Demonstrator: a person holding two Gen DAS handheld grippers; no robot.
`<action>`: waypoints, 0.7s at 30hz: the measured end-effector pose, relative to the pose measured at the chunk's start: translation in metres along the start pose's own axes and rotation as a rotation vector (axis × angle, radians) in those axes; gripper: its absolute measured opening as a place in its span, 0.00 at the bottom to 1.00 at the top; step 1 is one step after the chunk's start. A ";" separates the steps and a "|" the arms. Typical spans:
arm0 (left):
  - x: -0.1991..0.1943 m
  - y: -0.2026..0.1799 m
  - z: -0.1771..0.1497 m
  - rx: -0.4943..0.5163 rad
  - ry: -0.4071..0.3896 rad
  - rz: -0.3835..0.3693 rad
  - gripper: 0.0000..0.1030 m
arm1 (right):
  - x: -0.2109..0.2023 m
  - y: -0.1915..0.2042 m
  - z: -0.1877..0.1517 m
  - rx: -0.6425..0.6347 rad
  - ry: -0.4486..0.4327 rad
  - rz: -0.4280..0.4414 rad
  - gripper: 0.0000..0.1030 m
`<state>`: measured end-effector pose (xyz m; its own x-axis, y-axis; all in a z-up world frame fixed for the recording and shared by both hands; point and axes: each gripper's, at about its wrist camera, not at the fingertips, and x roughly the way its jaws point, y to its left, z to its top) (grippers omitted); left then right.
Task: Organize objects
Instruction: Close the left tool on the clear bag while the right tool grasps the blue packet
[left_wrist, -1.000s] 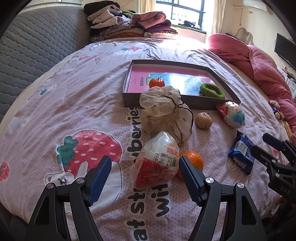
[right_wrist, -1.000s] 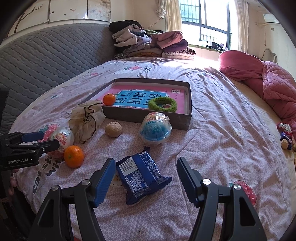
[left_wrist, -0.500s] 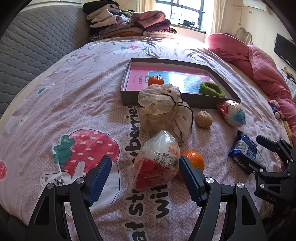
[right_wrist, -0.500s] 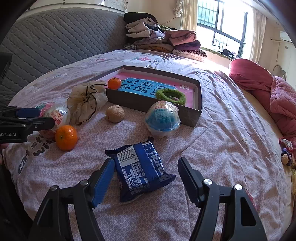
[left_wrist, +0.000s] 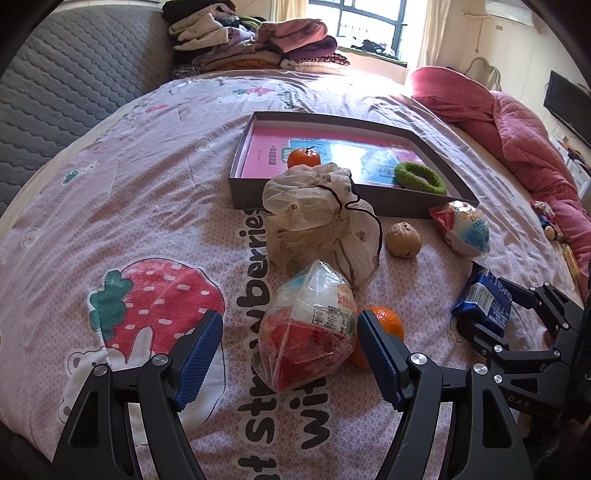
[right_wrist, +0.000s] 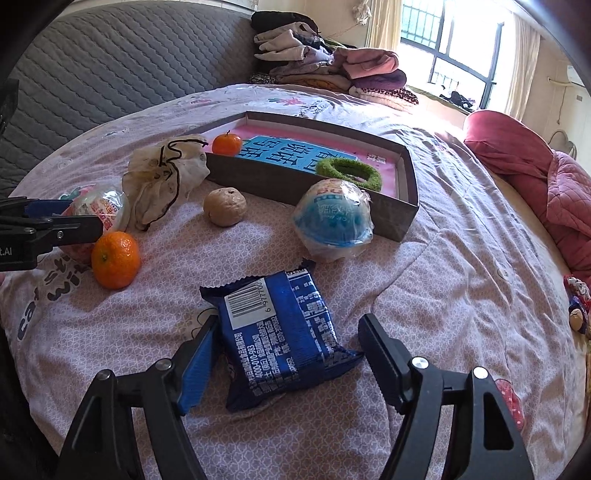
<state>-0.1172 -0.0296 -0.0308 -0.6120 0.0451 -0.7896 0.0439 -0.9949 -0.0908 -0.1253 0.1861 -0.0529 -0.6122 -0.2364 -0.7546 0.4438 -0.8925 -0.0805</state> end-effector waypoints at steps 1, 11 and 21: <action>0.001 0.001 0.000 -0.004 0.001 -0.006 0.74 | 0.001 -0.001 0.000 0.008 0.002 0.007 0.72; 0.010 0.010 0.002 -0.040 0.015 -0.017 0.74 | 0.004 -0.005 0.001 0.037 0.007 0.032 0.72; 0.010 0.011 -0.002 -0.043 0.025 -0.057 0.58 | 0.000 0.002 0.000 0.018 -0.010 0.031 0.58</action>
<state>-0.1217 -0.0400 -0.0408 -0.5942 0.1042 -0.7975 0.0436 -0.9859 -0.1614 -0.1243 0.1841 -0.0526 -0.6047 -0.2678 -0.7501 0.4507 -0.8915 -0.0449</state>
